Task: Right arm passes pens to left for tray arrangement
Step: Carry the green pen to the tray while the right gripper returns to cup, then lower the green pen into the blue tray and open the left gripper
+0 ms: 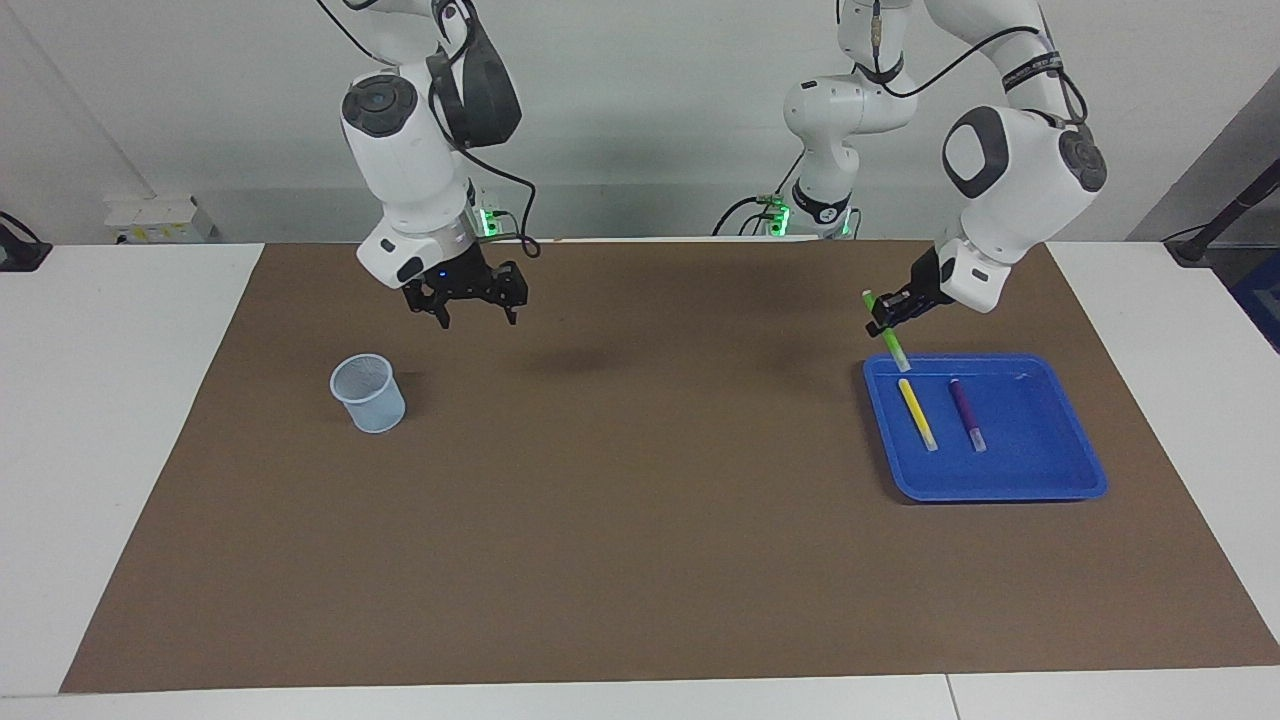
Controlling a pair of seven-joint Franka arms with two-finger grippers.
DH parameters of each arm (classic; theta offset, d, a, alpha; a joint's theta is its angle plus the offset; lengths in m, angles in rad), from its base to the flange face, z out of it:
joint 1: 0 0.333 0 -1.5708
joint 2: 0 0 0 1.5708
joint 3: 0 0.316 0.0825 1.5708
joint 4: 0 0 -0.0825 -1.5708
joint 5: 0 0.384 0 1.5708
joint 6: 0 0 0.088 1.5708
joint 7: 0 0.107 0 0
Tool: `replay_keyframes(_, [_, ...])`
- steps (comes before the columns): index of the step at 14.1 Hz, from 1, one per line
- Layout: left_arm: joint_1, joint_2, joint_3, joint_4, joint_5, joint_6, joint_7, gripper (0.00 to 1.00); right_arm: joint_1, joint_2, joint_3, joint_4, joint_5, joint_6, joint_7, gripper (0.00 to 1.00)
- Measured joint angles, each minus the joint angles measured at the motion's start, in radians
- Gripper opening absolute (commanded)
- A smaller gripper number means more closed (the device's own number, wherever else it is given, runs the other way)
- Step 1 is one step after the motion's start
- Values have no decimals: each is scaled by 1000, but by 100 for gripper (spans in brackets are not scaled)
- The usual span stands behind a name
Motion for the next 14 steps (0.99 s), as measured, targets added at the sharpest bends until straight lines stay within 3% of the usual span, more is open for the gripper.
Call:
replay_keyframes(6, [167,14,1,9,154,14,318,0,-71,6,1,130,-107,-127,-115,100])
replay_keyframes(14, [221,168,0,11,226,214,406,0,-112,38,9,146,-114,-144,-208,100])
